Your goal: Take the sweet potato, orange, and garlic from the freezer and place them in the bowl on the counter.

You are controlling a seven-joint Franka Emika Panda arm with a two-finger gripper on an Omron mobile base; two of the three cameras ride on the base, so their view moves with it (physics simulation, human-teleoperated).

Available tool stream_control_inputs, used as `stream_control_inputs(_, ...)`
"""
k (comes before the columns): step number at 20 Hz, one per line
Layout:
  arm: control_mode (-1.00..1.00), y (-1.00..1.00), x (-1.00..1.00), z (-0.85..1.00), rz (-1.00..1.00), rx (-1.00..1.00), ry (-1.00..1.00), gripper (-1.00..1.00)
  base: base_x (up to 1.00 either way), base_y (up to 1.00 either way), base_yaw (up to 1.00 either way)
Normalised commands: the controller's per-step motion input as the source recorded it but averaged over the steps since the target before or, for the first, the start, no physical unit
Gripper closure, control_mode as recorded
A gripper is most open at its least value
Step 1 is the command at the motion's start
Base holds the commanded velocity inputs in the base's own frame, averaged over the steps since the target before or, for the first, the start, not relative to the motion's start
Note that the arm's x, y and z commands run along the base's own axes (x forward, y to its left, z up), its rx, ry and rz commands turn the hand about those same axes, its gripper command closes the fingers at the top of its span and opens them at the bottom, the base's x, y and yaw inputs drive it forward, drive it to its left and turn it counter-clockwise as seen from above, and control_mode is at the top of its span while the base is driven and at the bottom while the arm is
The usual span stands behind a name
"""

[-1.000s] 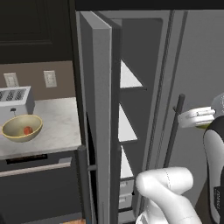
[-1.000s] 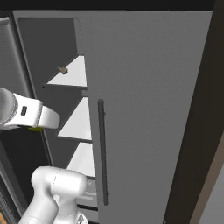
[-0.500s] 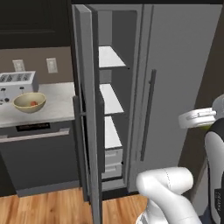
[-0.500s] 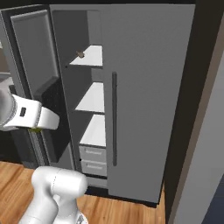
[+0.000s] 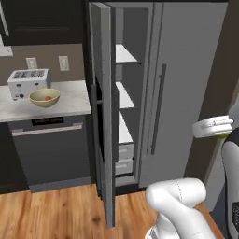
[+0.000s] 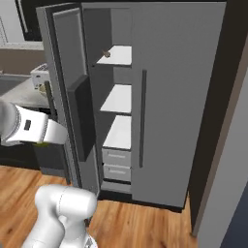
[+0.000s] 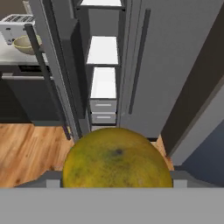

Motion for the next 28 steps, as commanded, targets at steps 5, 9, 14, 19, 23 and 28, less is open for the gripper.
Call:
stream_control_inputs(5, 1.00, 0.00, 0.00, 0.00, 0.00, 0.00, 0.00, 1.00, -0.20, 0.95, 0.00)
stream_control_inputs(9, 1.00, 0.00, 0.00, 0.00, 0.00, 0.00, 0.00, 1.00, -0.01, 1.00, 0.00)
stream_control_inputs(14, 1.00, 0.00, 0.00, 0.00, 0.00, 0.00, 0.00, 1.00, 0.00, 1.00, 0.00)
stream_control_inputs(19, 1.00, 0.00, 0.00, 0.00, 0.00, 0.00, 0.00, 1.00, 0.06, 0.97, 0.00)
stream_control_inputs(23, 1.00, 0.00, 0.00, 0.00, 0.00, 0.00, 0.00, 1.00, 0.26, 0.70, 0.00)
stream_control_inputs(28, 1.00, 0.00, 0.00, 0.00, 0.00, 0.00, 0.00, 1.00, 0.41, 0.55, 0.00)
